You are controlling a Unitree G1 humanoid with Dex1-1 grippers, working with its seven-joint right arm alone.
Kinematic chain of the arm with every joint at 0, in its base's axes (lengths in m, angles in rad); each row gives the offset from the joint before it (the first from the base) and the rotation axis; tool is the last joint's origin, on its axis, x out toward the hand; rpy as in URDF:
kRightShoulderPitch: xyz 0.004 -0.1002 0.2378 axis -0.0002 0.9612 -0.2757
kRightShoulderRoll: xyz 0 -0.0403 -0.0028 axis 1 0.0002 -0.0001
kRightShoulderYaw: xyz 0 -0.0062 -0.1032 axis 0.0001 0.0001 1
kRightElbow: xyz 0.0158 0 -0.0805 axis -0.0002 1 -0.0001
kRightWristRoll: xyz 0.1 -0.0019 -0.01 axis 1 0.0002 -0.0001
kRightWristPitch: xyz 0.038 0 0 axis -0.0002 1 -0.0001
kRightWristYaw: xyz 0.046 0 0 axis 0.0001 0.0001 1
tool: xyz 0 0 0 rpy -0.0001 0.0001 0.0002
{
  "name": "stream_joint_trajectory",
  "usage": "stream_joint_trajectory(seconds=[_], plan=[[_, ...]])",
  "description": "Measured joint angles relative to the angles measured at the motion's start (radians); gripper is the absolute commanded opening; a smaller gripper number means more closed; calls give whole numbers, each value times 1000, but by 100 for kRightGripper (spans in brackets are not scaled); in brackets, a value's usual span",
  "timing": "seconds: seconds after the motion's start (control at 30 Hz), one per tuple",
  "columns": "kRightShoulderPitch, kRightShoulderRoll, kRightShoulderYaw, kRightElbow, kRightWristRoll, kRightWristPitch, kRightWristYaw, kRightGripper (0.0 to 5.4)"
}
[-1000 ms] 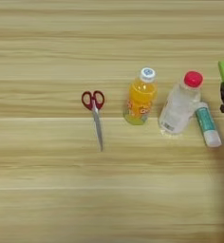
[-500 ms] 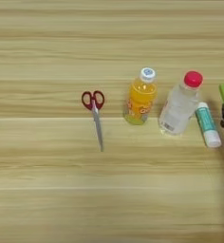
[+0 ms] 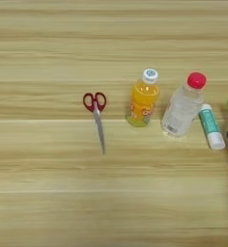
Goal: Move the objects on the table
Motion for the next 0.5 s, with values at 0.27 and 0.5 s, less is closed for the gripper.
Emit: stream_joint_trajectory(seconds=[0.27, 0.5], plan=[[0, -4, 9, 30, -13, 2, 1, 140], [1, -5, 29, 53, -14, 24, 4, 140]])
